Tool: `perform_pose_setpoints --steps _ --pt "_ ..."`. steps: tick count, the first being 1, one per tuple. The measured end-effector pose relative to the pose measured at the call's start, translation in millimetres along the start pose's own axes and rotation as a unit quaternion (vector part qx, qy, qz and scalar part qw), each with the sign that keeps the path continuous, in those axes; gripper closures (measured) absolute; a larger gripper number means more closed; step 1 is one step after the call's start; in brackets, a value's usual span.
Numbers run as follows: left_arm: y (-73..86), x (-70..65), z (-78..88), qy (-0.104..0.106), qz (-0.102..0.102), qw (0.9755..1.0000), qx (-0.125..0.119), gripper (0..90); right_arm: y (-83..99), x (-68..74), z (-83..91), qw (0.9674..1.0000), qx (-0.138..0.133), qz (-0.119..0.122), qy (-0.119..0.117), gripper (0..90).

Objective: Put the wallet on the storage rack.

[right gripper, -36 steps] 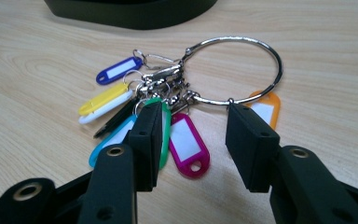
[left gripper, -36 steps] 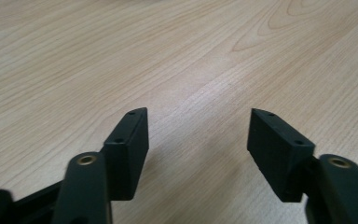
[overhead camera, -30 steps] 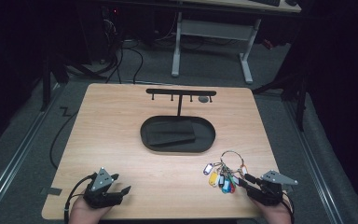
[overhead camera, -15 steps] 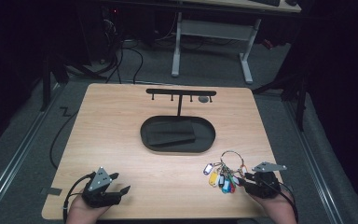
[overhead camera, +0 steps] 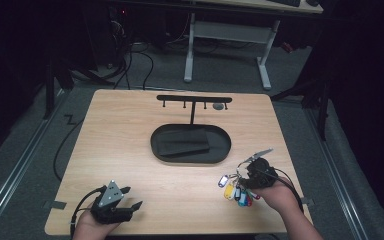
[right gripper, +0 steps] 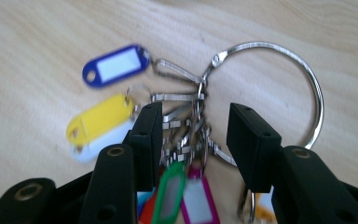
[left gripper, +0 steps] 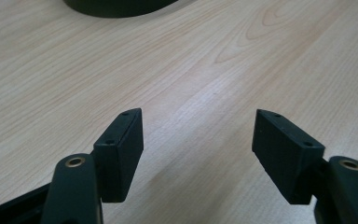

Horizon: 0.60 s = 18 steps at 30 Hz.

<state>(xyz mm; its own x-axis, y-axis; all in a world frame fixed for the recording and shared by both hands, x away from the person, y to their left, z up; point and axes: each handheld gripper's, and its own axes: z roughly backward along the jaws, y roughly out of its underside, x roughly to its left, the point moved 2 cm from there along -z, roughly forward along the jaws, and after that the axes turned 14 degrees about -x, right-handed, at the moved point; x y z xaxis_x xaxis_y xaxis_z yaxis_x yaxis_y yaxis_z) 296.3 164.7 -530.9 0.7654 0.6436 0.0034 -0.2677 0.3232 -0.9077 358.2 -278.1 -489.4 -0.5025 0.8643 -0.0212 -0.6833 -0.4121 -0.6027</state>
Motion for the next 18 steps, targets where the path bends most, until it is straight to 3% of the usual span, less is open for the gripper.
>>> perform_pose_setpoints --steps 4,10,14,18 --pt "-1.1 -7.0 -1.0 0.003 -0.019 0.9998 0.002 33.8 -16.8 -4.0 -18.0 0.9994 0.027 -0.018 0.010 54.9" --pt "0.5 -8.1 -2.6 0.004 -0.025 0.9997 0.005 33.7 -32.9 -13.8 -34.9 0.9957 0.066 -0.065 0.010 55.8" --pt "-1.0 -7.6 -0.2 0.002 -0.032 0.9995 -0.005 33.8 -42.6 -16.8 -42.8 0.9942 0.085 -0.063 0.018 60.2" --pt "-1.8 -8.6 0.3 0.004 -0.039 0.9992 -0.005 33.9 -46.9 -16.9 -53.5 0.9902 0.122 -0.066 0.016 61.5"
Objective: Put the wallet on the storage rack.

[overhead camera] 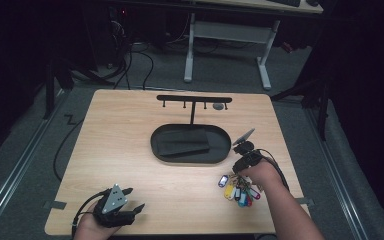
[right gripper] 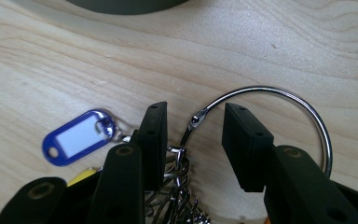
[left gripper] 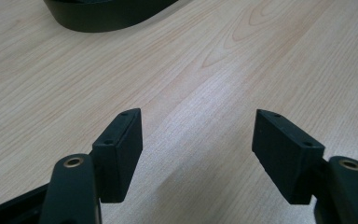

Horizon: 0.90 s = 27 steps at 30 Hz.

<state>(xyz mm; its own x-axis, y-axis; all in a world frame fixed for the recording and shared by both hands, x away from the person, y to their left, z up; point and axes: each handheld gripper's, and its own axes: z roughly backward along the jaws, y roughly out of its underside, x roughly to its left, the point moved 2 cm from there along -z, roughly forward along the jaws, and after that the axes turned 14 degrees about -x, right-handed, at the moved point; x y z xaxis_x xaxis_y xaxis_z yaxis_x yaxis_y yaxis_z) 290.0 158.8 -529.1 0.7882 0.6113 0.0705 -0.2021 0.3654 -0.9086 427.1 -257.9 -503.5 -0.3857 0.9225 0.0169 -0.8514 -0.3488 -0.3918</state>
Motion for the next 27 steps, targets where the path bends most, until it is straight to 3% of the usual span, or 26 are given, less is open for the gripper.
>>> perform_pose_setpoints --steps 3,6,9,11,14,15,17,20,22,27 --pt "0.2 -0.7 -0.5 -0.002 -0.007 1.0000 0.004 33.9 -4.5 0.8 -7.0 0.9999 0.014 -0.003 0.006 63.1" --pt "0.1 0.1 -0.2 -0.006 -0.008 0.9999 0.004 34.0 -8.4 5.6 -8.8 0.9995 0.026 0.002 0.017 70.8" --pt "0.2 0.6 0.0 -0.007 -0.008 0.9999 0.002 34.0 -11.0 12.6 -9.7 0.9989 0.039 0.024 0.009 84.4" --pt "0.2 0.6 0.1 -0.007 -0.009 0.9999 0.003 34.0 -10.8 18.3 -9.9 0.9976 0.038 0.057 0.007 85.3" --pt "0.6 0.0 -0.2 -0.005 -0.011 0.9999 0.007 34.0 -8.9 24.8 -9.1 0.9944 0.058 0.087 -0.009 85.6" --pt "0.8 -0.3 -0.4 -0.005 -0.012 0.9999 0.007 34.0 -7.3 27.7 -8.2 0.9917 0.072 0.105 -0.017 85.5" --pt "0.8 -0.7 -0.9 -0.004 -0.014 0.9999 0.008 34.0 -4.5 32.5 -6.4 0.9899 0.082 0.114 -0.022 85.5" --pt "1.2 -1.3 -2.1 -0.002 -0.016 0.9998 0.011 34.1 -2.9 33.5 -7.2 0.9885 0.088 0.120 -0.025 84.2" --pt "1.8 -2.0 -2.8 0.000 -0.017 0.9998 0.013 34.1 -4.0 32.2 -7.3 0.9896 0.089 0.110 -0.028 82.6" --pt "1.8 -3.0 -1.6 -0.001 -0.020 0.9997 0.015 34.3 -6.9 27.3 -8.5 0.9887 0.100 0.101 -0.048 82.4"
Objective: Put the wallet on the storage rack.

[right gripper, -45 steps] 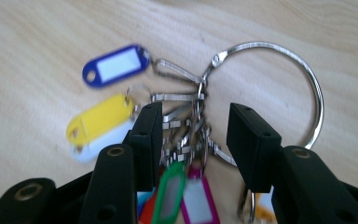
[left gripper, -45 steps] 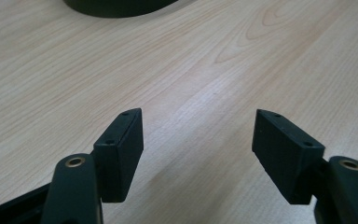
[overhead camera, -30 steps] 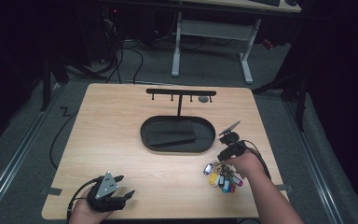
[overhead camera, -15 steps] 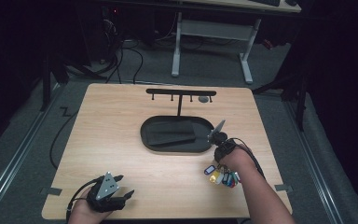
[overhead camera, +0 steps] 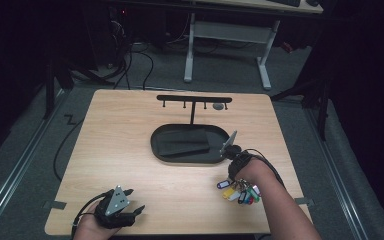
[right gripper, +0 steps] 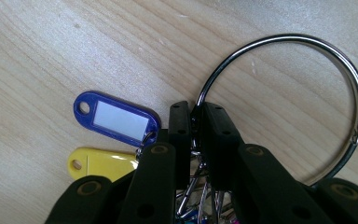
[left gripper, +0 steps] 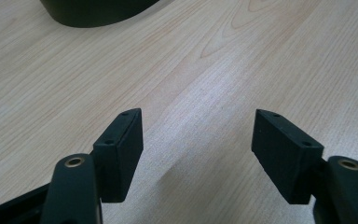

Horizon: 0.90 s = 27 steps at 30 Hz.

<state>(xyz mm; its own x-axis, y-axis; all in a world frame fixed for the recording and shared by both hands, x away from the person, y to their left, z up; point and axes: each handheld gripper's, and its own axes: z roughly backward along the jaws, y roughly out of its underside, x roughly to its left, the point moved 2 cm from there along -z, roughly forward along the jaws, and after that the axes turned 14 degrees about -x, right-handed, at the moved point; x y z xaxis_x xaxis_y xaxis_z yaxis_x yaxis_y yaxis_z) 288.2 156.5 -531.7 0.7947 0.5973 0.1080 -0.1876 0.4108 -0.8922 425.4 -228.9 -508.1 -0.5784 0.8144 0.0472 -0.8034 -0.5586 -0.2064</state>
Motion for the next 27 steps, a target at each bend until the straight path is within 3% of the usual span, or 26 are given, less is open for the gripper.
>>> perform_pose_setpoints --steps 8,11,18,22,23,24,25,27 --pt "0.3 -0.8 -1.1 0.004 -0.003 1.0000 0.001 34.4 -3.4 -0.9 -0.7 1.0000 0.007 0.001 -0.002 84.2" --pt "0.4 -0.7 -1.5 0.006 -0.005 1.0000 0.003 34.4 -3.0 -0.8 -0.8 0.9998 0.003 0.021 -0.003 85.6" --pt "1.5 0.2 -1.2 0.004 -0.003 1.0000 0.003 34.5 -4.3 7.9 0.2 0.9968 0.011 0.076 0.022 85.8" --pt "1.5 0.2 -1.9 0.004 -0.004 1.0000 0.006 34.5 -4.8 10.7 14.4 0.9962 -0.001 0.085 0.019 85.8" --pt "1.6 0.1 -2.1 0.004 -0.004 1.0000 0.006 34.5 -4.2 13.0 20.9 0.9970 -0.005 0.074 0.021 85.8" --pt "1.8 0.0 -2.6 0.005 -0.005 1.0000 0.007 34.6 -3.9 13.0 24.4 0.9966 -0.010 0.079 0.021 85.8" --pt "1.9 -0.1 -2.9 0.006 -0.005 0.9999 0.007 34.5 -2.4 13.2 30.2 0.9952 -0.014 0.092 0.031 85.7" --pt "2.0 -0.6 -3.5 0.007 -0.007 0.9999 0.008 34.5 0.2 16.3 40.0 0.9949 -0.019 0.092 0.037 85.7"
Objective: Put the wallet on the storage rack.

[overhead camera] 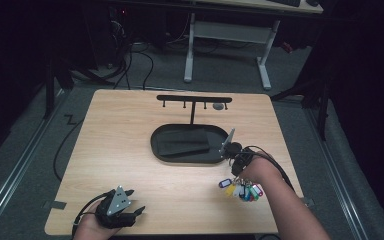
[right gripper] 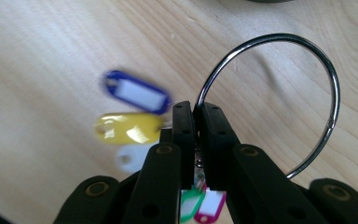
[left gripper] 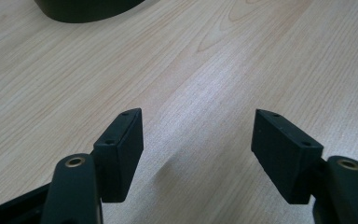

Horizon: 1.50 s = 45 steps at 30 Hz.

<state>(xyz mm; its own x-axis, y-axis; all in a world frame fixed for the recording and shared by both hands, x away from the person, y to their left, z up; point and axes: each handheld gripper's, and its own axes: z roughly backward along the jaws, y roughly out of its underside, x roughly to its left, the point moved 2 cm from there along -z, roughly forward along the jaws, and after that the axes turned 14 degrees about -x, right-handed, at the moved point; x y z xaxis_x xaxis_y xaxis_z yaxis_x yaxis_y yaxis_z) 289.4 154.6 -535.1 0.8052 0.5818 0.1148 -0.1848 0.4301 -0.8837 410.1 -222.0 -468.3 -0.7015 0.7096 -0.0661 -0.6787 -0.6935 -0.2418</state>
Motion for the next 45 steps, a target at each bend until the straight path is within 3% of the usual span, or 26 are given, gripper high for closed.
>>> perform_pose_setpoints --steps 10,21,33,45 --pt "-0.1 -1.1 -0.3 0.001 -0.003 1.0000 0.004 34.5 9.7 4.3 37.8 0.9995 -0.030 0.010 0.006 85.7" --pt "0.9 -1.0 -1.4 0.000 -0.003 1.0000 0.006 34.5 8.8 5.5 70.0 0.9990 -0.035 0.021 0.019 85.5" --pt "1.6 -0.9 -1.5 0.001 -0.001 1.0000 0.007 34.5 2.4 6.7 94.0 0.9983 -0.046 0.025 0.024 85.5" --pt "2.2 0.3 -0.6 -0.001 0.002 1.0000 0.008 34.5 -6.7 7.7 106.6 0.9974 -0.056 0.030 0.034 85.4"
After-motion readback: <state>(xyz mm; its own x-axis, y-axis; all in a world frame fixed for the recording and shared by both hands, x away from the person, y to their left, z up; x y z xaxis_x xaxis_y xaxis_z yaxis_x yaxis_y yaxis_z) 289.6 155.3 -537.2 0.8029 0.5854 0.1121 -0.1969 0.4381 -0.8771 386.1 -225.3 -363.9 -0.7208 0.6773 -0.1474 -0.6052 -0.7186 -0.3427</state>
